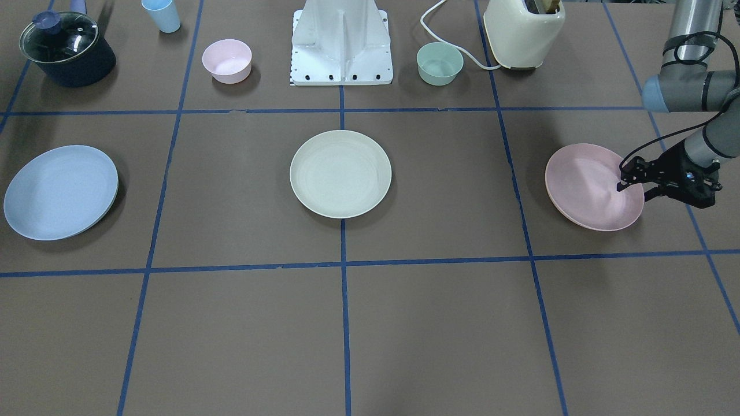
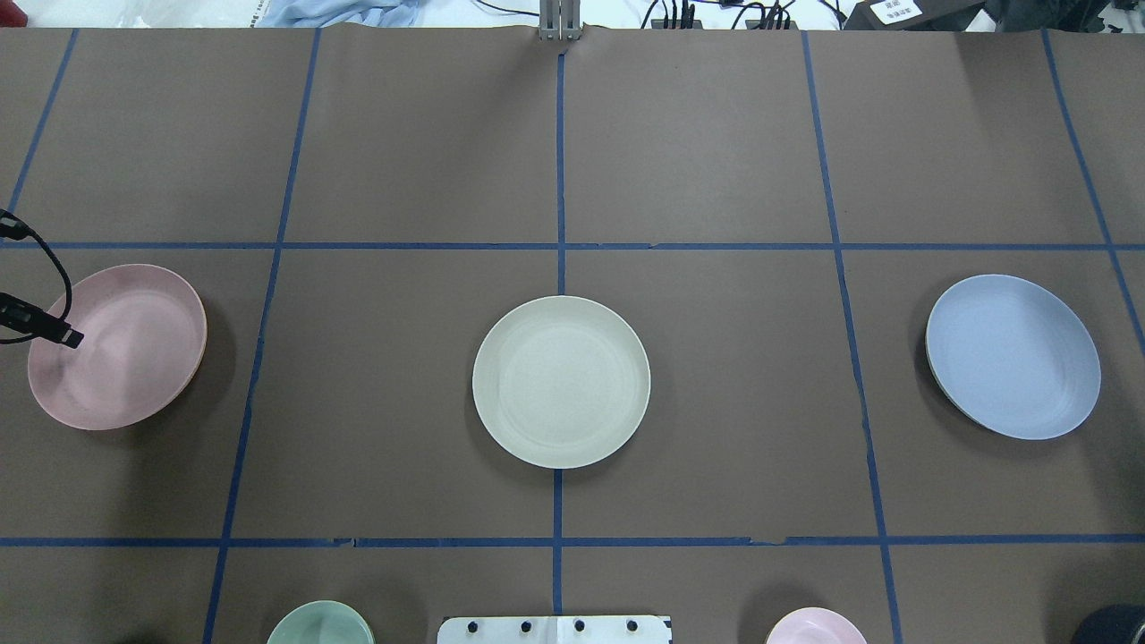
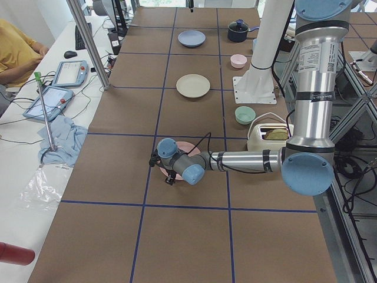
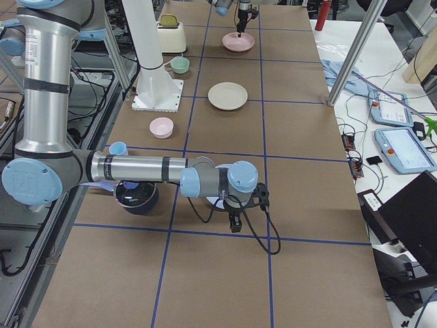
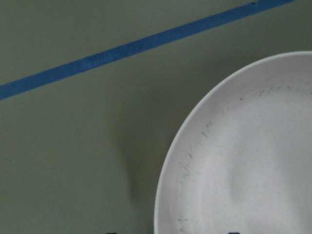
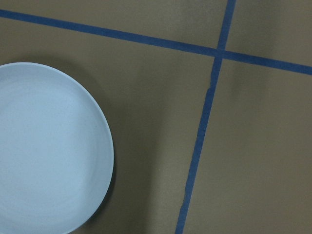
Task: Stack three plates with pink and blue
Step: 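Lower the left gripper to the pink plate rim and grasp it, then carry the pink plate with the left gripper onto the cream plate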
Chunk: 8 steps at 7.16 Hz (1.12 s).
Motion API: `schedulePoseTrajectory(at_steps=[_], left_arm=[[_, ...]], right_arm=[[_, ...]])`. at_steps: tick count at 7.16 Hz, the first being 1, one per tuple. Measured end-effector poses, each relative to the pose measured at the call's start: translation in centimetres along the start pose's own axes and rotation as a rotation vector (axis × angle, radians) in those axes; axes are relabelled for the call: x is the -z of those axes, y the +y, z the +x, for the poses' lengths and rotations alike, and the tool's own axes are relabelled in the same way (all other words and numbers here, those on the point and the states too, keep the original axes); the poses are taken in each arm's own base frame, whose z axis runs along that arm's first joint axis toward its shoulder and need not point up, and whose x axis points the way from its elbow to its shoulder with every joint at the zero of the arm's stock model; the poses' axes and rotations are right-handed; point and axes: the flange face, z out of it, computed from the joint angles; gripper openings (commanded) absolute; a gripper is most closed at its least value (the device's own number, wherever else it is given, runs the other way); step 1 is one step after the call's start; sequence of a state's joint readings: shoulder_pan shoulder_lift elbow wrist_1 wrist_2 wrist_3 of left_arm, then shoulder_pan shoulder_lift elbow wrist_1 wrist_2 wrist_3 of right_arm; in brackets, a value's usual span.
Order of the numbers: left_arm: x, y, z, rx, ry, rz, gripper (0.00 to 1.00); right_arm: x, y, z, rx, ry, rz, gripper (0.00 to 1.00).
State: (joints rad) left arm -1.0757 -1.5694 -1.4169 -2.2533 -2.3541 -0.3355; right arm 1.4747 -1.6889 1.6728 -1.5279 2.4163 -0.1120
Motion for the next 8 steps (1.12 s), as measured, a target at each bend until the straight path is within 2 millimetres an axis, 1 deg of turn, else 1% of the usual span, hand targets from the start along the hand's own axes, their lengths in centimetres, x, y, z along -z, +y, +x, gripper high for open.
schedulePoseTrajectory(at_steps=[3,4,5,6,7,8], left_arm=[[0.1,-0.3,0.4,0.001,0.008,0.003,0.00],[0.8,-0.7,1.3,0.010,0.025,0.012,0.00],[2.2,-1.9,3.4,0.051,0.053,0.037,0.00],[4.2,-3.8,6.4,0.114,0.090,0.071,0.00],[6.1,-5.8,9.8,0.171,0.136,0.097,0.00],[6.9,-7.4,14.0,0.218,0.184,0.098,0.00]], right_arm=[[-0.1,0.0,0.0,0.001,-0.001,-0.002,1.00],[-0.1,0.0,-0.1,0.001,-0.002,-0.002,1.00],[-0.1,0.0,-0.1,0.002,-0.002,-0.003,1.00],[-0.1,0.0,-0.1,0.002,-0.002,-0.003,1.00],[-0.1,-0.1,-0.1,0.003,-0.002,-0.001,1.00],[0.0,-0.2,-0.2,0.005,-0.001,0.001,1.00]])
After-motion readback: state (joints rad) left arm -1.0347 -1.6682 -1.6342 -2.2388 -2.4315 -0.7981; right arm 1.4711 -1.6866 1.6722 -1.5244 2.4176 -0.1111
